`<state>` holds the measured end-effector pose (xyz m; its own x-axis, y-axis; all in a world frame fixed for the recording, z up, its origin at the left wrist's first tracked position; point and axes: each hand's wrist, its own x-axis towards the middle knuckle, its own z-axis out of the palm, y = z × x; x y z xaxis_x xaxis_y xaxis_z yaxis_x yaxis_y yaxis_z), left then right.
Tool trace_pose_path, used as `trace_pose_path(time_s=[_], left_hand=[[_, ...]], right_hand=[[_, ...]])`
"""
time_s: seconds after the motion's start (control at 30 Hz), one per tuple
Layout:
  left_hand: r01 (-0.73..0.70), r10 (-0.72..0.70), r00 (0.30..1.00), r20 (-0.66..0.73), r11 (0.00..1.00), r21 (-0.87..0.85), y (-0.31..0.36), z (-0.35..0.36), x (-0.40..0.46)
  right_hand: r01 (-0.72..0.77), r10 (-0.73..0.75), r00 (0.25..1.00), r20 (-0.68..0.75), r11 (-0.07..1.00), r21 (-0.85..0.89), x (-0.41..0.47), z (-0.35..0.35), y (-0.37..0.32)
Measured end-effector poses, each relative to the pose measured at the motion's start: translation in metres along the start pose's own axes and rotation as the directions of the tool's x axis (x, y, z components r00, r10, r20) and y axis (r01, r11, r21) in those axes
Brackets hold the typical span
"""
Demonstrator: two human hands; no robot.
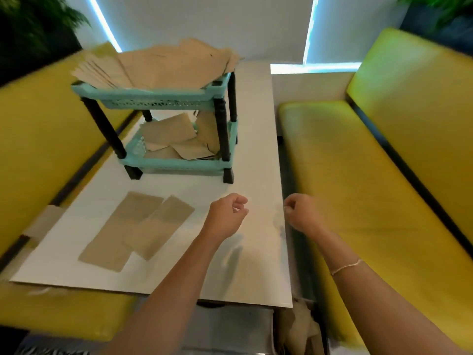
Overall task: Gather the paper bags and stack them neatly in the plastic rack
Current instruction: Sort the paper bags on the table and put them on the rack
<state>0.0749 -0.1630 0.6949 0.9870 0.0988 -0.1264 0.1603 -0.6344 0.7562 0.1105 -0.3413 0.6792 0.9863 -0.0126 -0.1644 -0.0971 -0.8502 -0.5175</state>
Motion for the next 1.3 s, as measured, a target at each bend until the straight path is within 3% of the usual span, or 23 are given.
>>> trace_pose_path(time_s=[0.13,0.23,0.33,0.43,0.67,0.87,1.0,1.13,1.2,1.3], left_hand=[[0.149,-0.142,0.983,-0.114,0.987,0.059,-0.050,-0.058,0.009],[0.300,-0.257,0.923,-0.286,0.946,0.118,-0.093,-0.102,0.010],[0.515,-0.382,0.836,-0.394,0.793,0.326,-0.137,-0.140,0.008],[0.624,-0.501,0.778,-0.380,0.689,0.369,-0.173,-0.167,0.003],[0.613,-0.559,0.790,-0.253,0.707,0.354,-0.203,-0.186,0.006],[0.593,-0.592,0.801,-0.088,0.765,0.251,-0.201,-0.187,0.011],[0.538,-0.566,0.824,-0.025,0.768,0.348,-0.195,-0.183,0.009],[0.493,-0.561,0.826,0.047,0.761,0.422,-0.186,-0.181,0.008],[0.414,-0.489,0.869,0.076,0.803,0.429,-0.178,-0.177,0.008],[0.318,-0.379,0.915,0.139,0.888,0.332,-0.157,-0.161,0.008]], right_hand=[[0.084,-0.084,0.996,-0.010,0.996,-0.018,-0.008,0.004,-0.070],[0.103,-0.102,0.994,0.042,0.994,-0.022,-0.008,0.026,-0.108],[0.119,-0.110,0.987,0.120,0.991,-0.069,-0.006,0.058,-0.134],[0.158,-0.136,0.975,0.178,0.981,-0.116,-0.004,0.087,-0.158],[0.240,-0.194,0.952,0.238,0.954,-0.179,0.006,0.140,-0.201],[0.125,-0.055,0.957,0.284,0.964,-0.233,0.013,0.154,-0.207],[0.037,0.021,0.928,0.371,0.988,-0.149,0.013,0.146,-0.200],[0.086,0.002,0.922,0.388,0.974,-0.209,0.004,0.125,-0.180],[0.053,0.002,0.921,0.389,0.990,-0.131,0.000,0.107,-0.167],[-0.071,0.007,0.911,0.411,0.987,0.142,-0.003,0.076,-0.149]])
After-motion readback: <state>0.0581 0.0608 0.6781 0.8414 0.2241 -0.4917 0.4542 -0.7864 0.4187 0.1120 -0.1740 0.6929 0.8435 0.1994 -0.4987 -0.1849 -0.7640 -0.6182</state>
